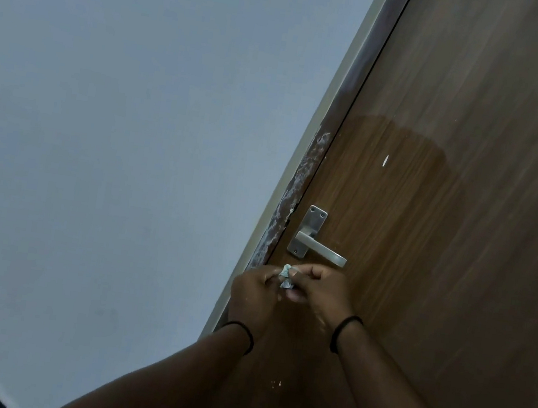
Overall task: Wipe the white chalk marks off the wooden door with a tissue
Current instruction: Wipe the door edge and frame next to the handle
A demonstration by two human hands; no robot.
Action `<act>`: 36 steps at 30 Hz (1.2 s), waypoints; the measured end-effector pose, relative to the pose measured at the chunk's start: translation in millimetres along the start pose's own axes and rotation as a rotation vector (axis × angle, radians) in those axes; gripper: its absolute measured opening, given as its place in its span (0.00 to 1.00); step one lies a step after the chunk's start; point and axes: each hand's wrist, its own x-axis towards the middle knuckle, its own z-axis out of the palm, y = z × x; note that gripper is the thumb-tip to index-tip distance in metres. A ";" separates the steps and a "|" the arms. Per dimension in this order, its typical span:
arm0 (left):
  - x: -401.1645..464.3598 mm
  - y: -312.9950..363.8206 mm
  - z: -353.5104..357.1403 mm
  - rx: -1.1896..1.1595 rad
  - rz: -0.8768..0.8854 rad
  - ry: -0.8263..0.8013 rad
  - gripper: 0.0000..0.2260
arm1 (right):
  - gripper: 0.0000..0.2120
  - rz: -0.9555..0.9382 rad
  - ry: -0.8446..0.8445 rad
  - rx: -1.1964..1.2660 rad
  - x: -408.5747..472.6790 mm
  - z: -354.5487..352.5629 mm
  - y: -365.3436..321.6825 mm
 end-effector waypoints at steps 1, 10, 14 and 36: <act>8.3 -0.8 2.4 -0.001 0.004 0.033 0.07 | 0.02 -0.022 0.020 -0.002 6.0 1.0 -5.1; 38.5 -38.6 38.4 0.597 0.474 -0.350 0.21 | 0.06 -0.574 0.384 -0.359 98.7 -11.1 -106.6; 40.5 -78.9 53.3 0.719 0.457 -0.503 0.26 | 0.05 -0.829 0.456 -0.566 147.3 -10.6 -141.5; 53.8 -114.4 56.1 0.821 0.337 -0.619 0.37 | 0.06 -1.061 0.567 -1.088 199.0 18.3 -135.9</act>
